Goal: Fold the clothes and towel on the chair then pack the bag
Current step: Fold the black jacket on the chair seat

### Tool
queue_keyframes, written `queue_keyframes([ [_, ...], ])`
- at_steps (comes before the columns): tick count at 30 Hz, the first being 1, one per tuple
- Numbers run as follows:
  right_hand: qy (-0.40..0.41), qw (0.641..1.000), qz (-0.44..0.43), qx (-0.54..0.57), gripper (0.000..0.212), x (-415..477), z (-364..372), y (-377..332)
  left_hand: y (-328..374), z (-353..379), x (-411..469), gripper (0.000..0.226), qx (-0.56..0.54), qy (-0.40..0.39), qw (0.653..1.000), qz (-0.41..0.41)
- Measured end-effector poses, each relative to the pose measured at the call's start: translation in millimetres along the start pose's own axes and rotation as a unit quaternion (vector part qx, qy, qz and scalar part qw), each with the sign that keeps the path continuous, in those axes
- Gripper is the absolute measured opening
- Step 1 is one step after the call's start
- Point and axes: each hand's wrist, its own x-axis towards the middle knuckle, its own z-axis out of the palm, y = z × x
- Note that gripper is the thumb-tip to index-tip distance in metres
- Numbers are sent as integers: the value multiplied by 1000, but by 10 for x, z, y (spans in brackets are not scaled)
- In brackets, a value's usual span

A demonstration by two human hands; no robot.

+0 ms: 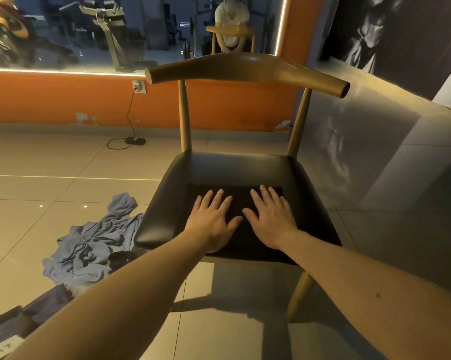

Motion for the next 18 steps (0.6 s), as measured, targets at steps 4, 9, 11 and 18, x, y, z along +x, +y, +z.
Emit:
queue_keyframes([
  [4,13,1000,2,-28,70,-28,130,56,-63,154,-21,78,49,17,999,0],
  [9,-22,1000,12,-12,68,-17,53,38,-47,49,-12,77,33,-16,999,-4],
  [11,-40,997,31,60,63,0,-65,33,-75,-29,-40,73,-15,-9,999,-27],
  [18,-29,889,349,293,66,32,-622,67,-152,-341,-186,66,-95,64,950,-291],
])
